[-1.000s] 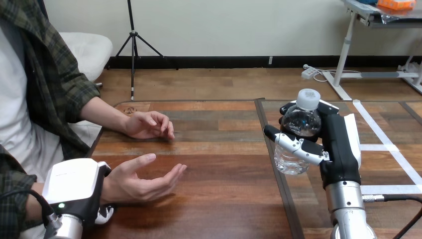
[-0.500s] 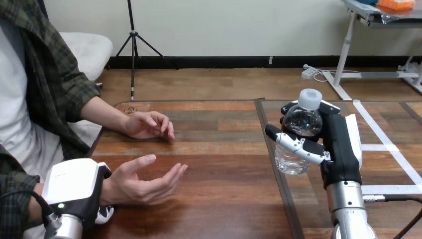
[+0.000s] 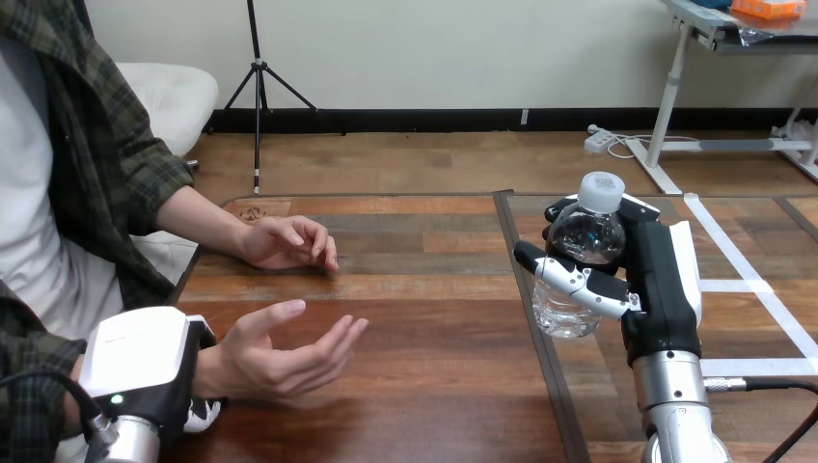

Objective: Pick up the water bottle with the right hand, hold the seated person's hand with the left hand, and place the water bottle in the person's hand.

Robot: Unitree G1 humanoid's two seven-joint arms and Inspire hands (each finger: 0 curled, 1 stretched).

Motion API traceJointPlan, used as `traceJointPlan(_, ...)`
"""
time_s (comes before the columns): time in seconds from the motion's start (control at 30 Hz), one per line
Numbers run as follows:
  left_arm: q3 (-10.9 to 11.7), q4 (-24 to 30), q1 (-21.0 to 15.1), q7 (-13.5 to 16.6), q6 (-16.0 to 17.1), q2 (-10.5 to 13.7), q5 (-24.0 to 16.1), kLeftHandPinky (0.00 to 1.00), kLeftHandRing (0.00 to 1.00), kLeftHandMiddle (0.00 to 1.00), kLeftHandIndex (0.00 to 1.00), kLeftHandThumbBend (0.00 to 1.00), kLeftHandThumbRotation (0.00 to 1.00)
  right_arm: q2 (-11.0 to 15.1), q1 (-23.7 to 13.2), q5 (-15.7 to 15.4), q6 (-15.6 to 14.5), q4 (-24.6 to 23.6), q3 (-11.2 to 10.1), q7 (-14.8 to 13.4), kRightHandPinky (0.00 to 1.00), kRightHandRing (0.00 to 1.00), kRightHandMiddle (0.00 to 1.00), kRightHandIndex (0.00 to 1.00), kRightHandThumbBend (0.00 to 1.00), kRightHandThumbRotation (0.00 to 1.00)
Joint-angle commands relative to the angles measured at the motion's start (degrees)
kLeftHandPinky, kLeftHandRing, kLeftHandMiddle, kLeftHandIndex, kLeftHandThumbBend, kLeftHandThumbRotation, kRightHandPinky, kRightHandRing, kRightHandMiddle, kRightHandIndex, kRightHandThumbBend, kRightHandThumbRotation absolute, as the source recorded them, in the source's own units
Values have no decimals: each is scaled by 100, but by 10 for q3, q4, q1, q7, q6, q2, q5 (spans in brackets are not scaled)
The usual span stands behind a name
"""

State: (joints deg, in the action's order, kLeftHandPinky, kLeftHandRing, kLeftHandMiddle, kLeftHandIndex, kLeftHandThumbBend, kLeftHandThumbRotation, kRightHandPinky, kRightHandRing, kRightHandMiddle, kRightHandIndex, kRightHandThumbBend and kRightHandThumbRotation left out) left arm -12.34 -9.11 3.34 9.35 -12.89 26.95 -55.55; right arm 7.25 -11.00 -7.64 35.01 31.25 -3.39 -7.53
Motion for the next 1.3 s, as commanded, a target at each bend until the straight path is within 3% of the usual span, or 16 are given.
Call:
traceJointPlan(0.0, -1, -26, -16, 21, 12, -3, 19, 50, 54, 57, 57, 86, 0, 10, -43, 5, 6, -37, -10, -4, 35, 41, 47, 48, 70, 0)
traceJointPlan(0.47, -5, -48, -21, 66, 26, -4, 35, 41, 45, 48, 49, 82, 0, 11, -44, 12, 9, -34, -12, 1, 34, 40, 47, 48, 70, 0)
traceJointPlan(1.27, -9, -62, -27, 85, 47, -8, 48, 39, 43, 46, 47, 81, 0, 12, -46, 10, 9, -35, -13, 0, 35, 41, 47, 48, 70, 0)
